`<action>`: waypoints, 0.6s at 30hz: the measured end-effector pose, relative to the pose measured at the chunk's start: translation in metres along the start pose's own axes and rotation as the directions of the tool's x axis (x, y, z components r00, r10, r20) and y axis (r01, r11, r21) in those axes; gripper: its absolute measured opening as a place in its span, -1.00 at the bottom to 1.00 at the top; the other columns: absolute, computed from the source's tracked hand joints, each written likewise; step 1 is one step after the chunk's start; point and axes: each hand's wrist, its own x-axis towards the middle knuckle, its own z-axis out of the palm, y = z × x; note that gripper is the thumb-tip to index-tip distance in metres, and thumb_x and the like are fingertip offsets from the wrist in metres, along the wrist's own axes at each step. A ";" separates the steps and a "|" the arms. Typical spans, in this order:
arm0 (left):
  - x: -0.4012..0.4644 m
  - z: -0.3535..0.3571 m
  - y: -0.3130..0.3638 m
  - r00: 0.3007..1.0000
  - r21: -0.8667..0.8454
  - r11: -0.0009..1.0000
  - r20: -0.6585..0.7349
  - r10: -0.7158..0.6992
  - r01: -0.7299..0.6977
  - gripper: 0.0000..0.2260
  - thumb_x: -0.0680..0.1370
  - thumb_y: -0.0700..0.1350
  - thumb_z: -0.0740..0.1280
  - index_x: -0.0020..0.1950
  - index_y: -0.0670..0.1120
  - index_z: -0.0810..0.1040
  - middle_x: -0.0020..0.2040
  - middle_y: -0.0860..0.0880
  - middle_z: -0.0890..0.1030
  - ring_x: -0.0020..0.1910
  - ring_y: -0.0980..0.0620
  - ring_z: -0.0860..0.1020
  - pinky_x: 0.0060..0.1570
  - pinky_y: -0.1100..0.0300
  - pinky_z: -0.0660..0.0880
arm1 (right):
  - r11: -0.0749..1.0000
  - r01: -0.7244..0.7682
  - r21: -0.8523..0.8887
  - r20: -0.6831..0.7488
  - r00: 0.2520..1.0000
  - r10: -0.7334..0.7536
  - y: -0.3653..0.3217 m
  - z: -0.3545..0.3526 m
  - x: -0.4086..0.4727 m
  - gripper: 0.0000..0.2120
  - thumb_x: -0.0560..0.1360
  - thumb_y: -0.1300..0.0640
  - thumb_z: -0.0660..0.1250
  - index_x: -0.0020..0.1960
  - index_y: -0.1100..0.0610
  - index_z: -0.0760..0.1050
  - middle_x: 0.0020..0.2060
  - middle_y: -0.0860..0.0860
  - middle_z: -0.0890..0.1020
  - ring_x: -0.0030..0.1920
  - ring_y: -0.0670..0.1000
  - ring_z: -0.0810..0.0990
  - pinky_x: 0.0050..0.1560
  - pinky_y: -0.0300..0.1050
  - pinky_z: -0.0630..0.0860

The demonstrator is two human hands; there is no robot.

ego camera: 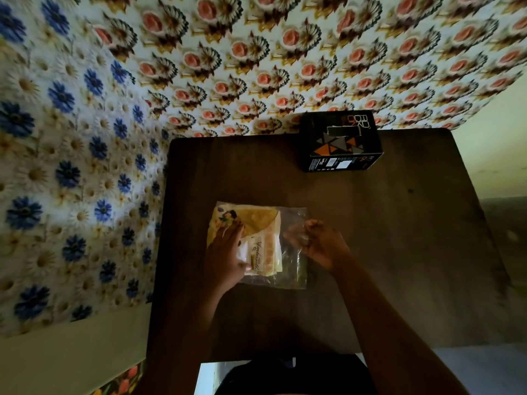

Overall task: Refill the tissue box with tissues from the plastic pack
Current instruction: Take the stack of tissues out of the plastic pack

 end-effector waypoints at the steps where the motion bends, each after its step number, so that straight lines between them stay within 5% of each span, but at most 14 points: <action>1: 0.000 0.000 0.000 1.000 0.002 1.000 0.002 -0.001 0.001 0.00 0.38 0.04 0.58 0.64 0.07 0.02 0.65 0.09 0.06 0.65 -0.06 0.00 0.57 -0.18 0.15 | 0.996 -0.025 0.081 -0.004 1.000 0.025 0.001 0.000 0.000 -0.76 0.66 0.21 0.17 -0.11 0.23 0.54 -0.04 0.26 0.69 0.00 0.23 0.70 -0.12 0.05 0.67; 4: 0.000 0.000 0.000 1.000 0.002 1.000 -0.001 0.005 -0.005 0.00 0.37 0.04 0.58 0.64 0.07 0.02 0.66 0.08 0.07 0.65 -0.06 0.00 0.57 -0.19 0.16 | 0.977 -0.108 0.185 -0.071 0.990 0.123 0.008 0.003 0.002 -0.83 0.63 0.24 0.22 -0.04 0.24 0.57 -0.30 0.12 0.66 -0.39 -0.04 0.64 -0.45 -0.23 0.59; 6: 0.000 -0.001 0.001 1.000 -0.015 1.000 -0.001 0.013 -0.013 0.00 0.38 0.03 0.58 0.64 0.06 0.03 0.66 0.08 0.07 0.65 -0.06 0.01 0.57 -0.18 0.16 | 0.993 -0.103 -0.062 -0.102 0.990 0.097 0.012 0.007 0.001 -0.87 0.58 0.28 0.29 0.02 0.26 0.61 -0.25 0.11 0.66 -0.44 -0.10 0.58 -0.50 -0.31 0.52; 9: -0.002 -0.004 0.001 1.000 -0.013 1.000 -0.001 0.027 -0.027 -0.01 0.38 0.02 0.58 0.64 0.06 0.04 0.65 0.07 0.09 0.65 -0.06 0.02 0.56 -0.18 0.17 | 0.866 0.094 -0.492 -0.043 0.990 -0.132 0.016 0.021 -0.008 -0.88 0.53 0.28 0.40 0.05 0.29 0.63 -0.23 0.09 0.69 -0.37 -0.08 0.68 -0.37 -0.24 0.60; 13: -0.002 -0.017 -0.006 0.999 -0.203 0.978 -0.015 0.044 -0.046 -0.24 0.40 -0.11 0.57 0.54 0.04 0.32 0.57 0.05 0.29 0.56 -0.02 0.25 0.50 -0.08 0.34 | 0.726 0.246 -0.643 0.070 0.962 -0.264 0.016 0.035 -0.004 -0.68 0.40 0.11 0.55 0.12 0.12 0.64 -0.04 0.08 0.75 -0.05 0.06 0.76 -0.03 0.12 0.69; 15: 0.001 -0.024 -0.010 0.985 -0.285 0.956 -0.171 0.014 -0.063 -0.45 0.43 -0.16 0.54 0.39 0.01 0.47 0.46 0.08 0.40 0.41 0.05 0.43 0.35 -0.02 0.52 | 0.648 0.258 -0.717 0.104 0.958 -0.267 0.017 0.039 -0.002 -0.65 0.36 0.07 0.58 0.11 0.10 0.64 -0.03 0.05 0.74 0.00 0.06 0.74 0.06 0.18 0.66; 18: 0.006 -0.031 -0.009 0.930 -0.223 0.973 -0.341 -0.135 0.059 -0.45 0.43 -0.14 0.54 0.38 -0.06 0.47 0.44 -0.05 0.42 0.40 -0.08 0.43 0.34 0.00 0.49 | 0.500 0.204 -0.842 0.069 0.959 -0.275 0.019 0.049 0.000 -0.70 0.44 0.13 0.52 0.12 0.18 0.57 -0.11 -0.02 0.68 -0.07 -0.06 0.67 -0.03 -0.33 0.60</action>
